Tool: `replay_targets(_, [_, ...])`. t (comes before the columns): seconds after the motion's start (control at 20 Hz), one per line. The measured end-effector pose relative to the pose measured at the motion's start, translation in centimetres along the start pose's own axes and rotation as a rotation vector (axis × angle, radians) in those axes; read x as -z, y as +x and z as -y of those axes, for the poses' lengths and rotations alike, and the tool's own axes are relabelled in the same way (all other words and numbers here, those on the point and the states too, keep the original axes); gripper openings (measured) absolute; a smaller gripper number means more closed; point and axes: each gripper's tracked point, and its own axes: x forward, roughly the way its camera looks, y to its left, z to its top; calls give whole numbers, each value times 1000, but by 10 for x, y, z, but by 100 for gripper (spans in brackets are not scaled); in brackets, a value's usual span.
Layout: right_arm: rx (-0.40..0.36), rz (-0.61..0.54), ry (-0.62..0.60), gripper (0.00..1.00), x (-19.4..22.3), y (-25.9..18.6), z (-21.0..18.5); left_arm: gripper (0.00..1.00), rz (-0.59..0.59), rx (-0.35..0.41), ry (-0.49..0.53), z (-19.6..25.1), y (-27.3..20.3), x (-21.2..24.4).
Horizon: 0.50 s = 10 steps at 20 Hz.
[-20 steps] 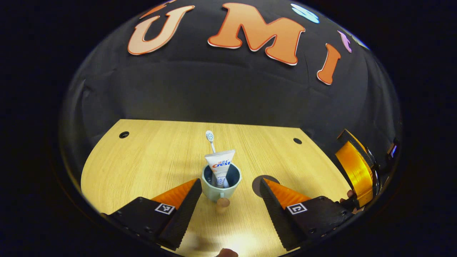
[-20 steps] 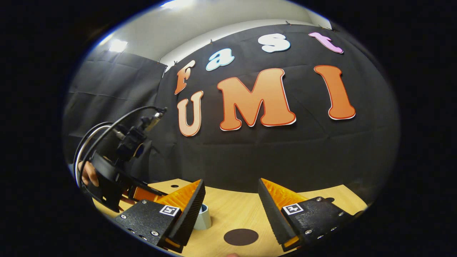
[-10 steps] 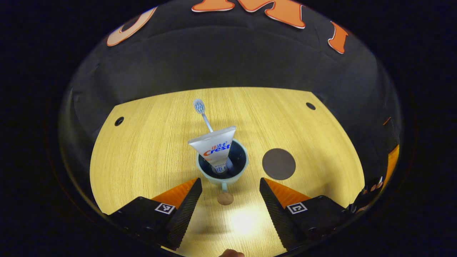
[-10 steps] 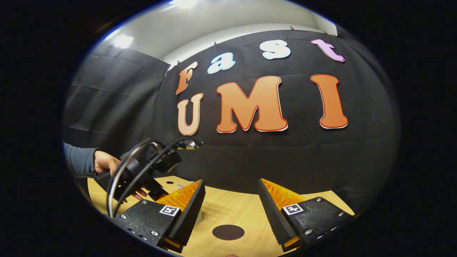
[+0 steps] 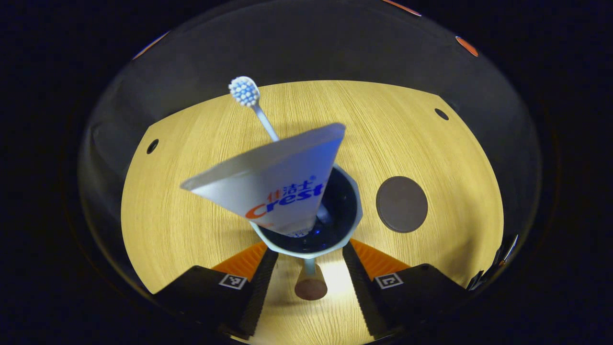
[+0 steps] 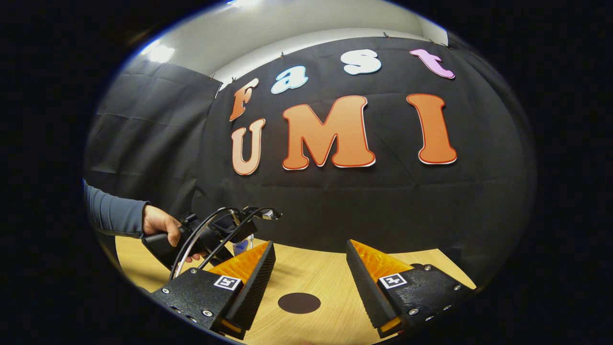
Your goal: Put the toothbrush and toothpaste on the desktop into the cup, then pick up the cup and place it on the coaster on the desktop.
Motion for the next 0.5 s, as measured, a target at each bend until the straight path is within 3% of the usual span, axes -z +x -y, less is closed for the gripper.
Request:
replay_targets(0.2, [18, -15, 24, 89, 6, -1, 8, 53, -47, -3, -25, -7, 11, -4])
replay_targets(0.25, [17, -13, 30, 89, 5, -2, 8, 36, -47, -11, -30, -6, 18, 2])
replay_targets(0.3, [23, -14, 31, 89, 7, -2, 10, 30, -39, -12, -32, -7, 21, -2])
replay_targets(0.5, [39, -10, 27, 89, 6, -4, 14, 29, -9, -9, -53, -8, 37, -24])
